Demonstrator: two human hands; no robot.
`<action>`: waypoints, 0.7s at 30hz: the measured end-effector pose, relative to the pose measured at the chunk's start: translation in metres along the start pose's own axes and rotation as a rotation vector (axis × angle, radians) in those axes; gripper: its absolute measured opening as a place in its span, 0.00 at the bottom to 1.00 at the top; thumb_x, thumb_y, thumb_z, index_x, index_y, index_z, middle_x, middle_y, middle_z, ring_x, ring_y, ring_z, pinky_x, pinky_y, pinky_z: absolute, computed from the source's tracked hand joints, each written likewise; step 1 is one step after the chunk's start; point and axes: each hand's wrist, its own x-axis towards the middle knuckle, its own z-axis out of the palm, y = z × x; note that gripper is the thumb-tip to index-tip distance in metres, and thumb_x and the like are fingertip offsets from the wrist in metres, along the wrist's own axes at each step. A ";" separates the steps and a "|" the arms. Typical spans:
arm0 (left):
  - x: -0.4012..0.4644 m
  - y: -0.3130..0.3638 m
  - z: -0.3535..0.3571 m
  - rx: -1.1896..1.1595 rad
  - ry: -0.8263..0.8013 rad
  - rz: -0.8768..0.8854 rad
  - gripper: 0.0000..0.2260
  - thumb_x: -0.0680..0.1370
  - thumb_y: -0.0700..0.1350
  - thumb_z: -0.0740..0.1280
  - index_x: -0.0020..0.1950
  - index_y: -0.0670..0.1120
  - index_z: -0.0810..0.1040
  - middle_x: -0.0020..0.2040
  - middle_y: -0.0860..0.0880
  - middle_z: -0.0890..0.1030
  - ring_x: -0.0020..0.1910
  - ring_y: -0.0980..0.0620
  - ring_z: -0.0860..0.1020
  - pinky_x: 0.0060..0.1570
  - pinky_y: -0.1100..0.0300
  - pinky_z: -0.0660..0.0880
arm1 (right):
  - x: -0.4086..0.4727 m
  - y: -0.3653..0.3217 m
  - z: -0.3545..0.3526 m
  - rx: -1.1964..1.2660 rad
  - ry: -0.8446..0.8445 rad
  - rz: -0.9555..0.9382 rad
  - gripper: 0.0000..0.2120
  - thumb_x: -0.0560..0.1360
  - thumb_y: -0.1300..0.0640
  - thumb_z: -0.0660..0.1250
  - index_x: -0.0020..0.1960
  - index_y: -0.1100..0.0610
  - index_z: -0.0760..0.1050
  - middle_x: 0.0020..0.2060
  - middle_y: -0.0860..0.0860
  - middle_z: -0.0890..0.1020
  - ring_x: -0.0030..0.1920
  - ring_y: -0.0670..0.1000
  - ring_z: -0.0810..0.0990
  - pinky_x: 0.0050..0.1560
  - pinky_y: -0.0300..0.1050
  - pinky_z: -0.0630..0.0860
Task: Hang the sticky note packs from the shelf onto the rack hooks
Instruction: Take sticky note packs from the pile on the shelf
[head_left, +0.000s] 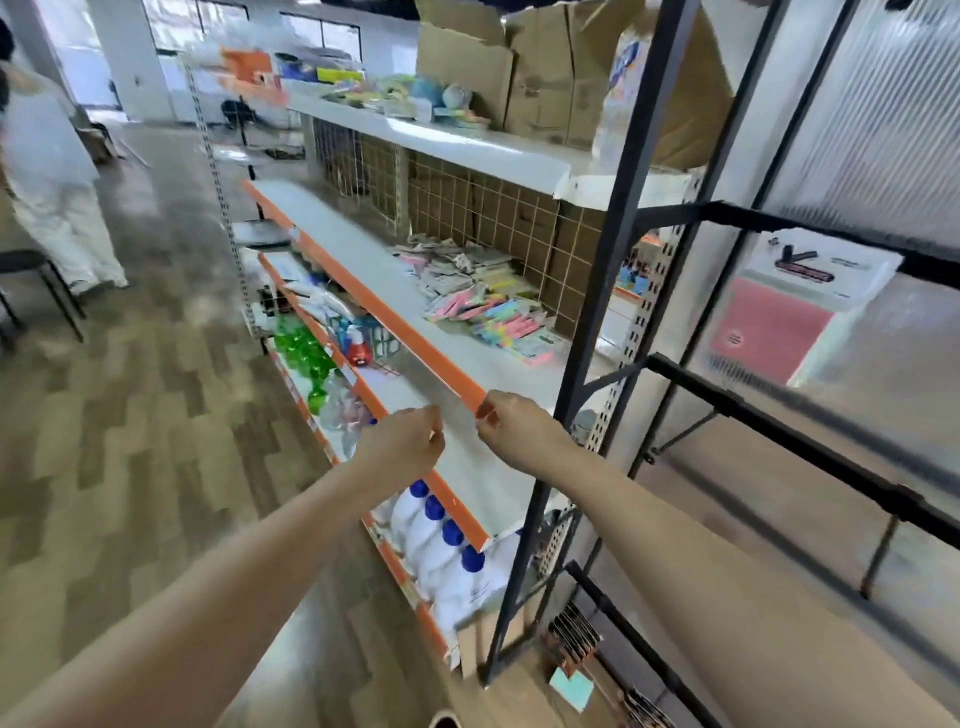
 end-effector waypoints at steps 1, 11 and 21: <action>0.011 -0.009 0.001 -0.007 -0.001 -0.009 0.10 0.80 0.47 0.55 0.58 0.48 0.72 0.53 0.47 0.78 0.49 0.47 0.76 0.49 0.51 0.76 | 0.016 -0.001 0.006 0.004 0.009 0.000 0.08 0.78 0.55 0.59 0.52 0.58 0.73 0.49 0.55 0.78 0.50 0.57 0.77 0.45 0.48 0.74; 0.157 -0.077 0.017 0.090 -0.006 -0.035 0.12 0.80 0.43 0.55 0.61 0.46 0.72 0.54 0.45 0.79 0.50 0.46 0.77 0.41 0.56 0.72 | 0.184 0.011 0.062 0.012 0.145 0.139 0.12 0.78 0.56 0.59 0.59 0.58 0.73 0.55 0.57 0.77 0.56 0.58 0.75 0.55 0.54 0.75; 0.275 -0.108 0.025 0.071 0.003 -0.040 0.15 0.77 0.42 0.58 0.64 0.45 0.69 0.61 0.43 0.75 0.60 0.42 0.73 0.44 0.53 0.68 | 0.294 0.033 0.093 0.008 0.312 0.240 0.17 0.76 0.65 0.60 0.64 0.57 0.71 0.65 0.54 0.72 0.65 0.55 0.69 0.62 0.49 0.67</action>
